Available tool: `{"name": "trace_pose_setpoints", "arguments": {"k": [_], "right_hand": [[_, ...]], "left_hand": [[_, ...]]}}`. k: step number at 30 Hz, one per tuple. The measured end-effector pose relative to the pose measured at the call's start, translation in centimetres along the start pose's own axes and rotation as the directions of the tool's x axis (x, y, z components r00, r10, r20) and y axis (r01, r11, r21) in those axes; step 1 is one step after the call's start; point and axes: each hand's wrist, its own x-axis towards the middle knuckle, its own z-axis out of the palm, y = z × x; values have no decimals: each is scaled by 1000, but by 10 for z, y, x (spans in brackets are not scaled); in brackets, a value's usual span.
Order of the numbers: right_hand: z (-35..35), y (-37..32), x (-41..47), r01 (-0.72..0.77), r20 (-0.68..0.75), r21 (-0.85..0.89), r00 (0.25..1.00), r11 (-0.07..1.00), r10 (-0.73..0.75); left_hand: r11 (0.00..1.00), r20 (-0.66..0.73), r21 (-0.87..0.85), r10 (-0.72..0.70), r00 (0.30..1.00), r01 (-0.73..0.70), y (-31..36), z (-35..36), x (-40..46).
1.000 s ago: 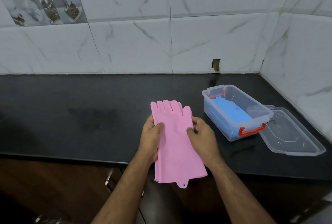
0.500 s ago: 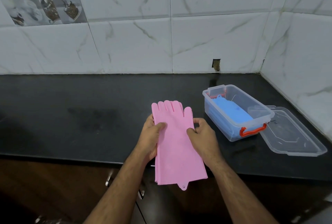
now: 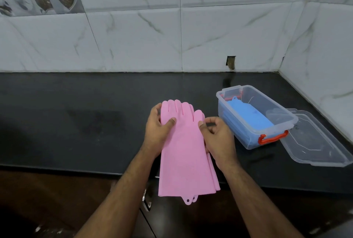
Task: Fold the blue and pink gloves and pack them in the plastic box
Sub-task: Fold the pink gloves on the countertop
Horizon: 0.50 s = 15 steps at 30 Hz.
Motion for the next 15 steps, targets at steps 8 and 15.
{"name": "trace_pose_setpoints", "arguments": {"k": [8, 15], "right_hand": [[7, 5, 14, 94, 74, -46, 993, 994, -91], [6, 6, 14, 133, 14, -101, 991, 986, -132]], "left_hand": [[987, 76, -159, 47, 996, -35, -2, -3, -2], [998, 86, -70, 18, 996, -12, -3, -1, -2]]}}
